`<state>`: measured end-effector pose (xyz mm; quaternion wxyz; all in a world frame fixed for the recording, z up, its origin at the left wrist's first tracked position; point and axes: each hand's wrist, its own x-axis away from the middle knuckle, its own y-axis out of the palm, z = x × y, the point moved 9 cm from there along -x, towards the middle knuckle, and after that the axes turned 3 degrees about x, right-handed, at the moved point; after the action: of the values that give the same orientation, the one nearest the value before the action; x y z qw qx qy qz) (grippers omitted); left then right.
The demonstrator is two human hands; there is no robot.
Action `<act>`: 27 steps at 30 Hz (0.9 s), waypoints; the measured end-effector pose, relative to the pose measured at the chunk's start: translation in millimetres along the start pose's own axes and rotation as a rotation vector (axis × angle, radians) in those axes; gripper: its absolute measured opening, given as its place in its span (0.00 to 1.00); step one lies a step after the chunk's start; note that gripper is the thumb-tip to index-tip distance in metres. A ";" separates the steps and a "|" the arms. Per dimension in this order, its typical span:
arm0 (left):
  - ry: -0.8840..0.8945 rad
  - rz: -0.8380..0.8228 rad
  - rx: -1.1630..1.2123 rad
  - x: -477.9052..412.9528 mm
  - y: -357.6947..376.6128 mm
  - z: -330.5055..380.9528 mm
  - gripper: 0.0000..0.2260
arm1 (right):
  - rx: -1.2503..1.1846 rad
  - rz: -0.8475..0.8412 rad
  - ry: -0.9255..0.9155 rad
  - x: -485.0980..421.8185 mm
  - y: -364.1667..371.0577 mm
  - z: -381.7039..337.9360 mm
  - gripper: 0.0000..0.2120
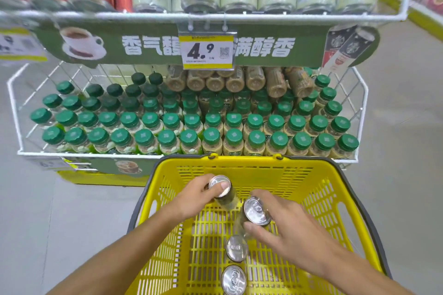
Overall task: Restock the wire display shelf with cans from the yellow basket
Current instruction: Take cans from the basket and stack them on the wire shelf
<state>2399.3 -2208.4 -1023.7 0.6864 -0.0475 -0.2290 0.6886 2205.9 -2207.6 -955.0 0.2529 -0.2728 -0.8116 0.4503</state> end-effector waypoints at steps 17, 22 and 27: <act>0.198 -0.210 0.004 70.2 -202.8 330.2 0.22 | 0.092 0.385 -0.207 -54.0 -317.6 -138.5 0.36; 0.178 -0.092 -0.062 47.3 -268.6 384.9 0.27 | 0.055 0.512 -0.270 -95.8 -391.5 -182.5 0.37; 0.098 0.149 0.168 16.6 -332.8 404.0 0.17 | -0.007 0.541 -0.261 -144.9 -431.1 -209.1 0.18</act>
<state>2552.4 -2309.1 -533.1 0.6452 -0.0404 -0.1325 0.7514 2355.2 -2372.9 -506.6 0.0164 -0.4200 -0.7366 0.5299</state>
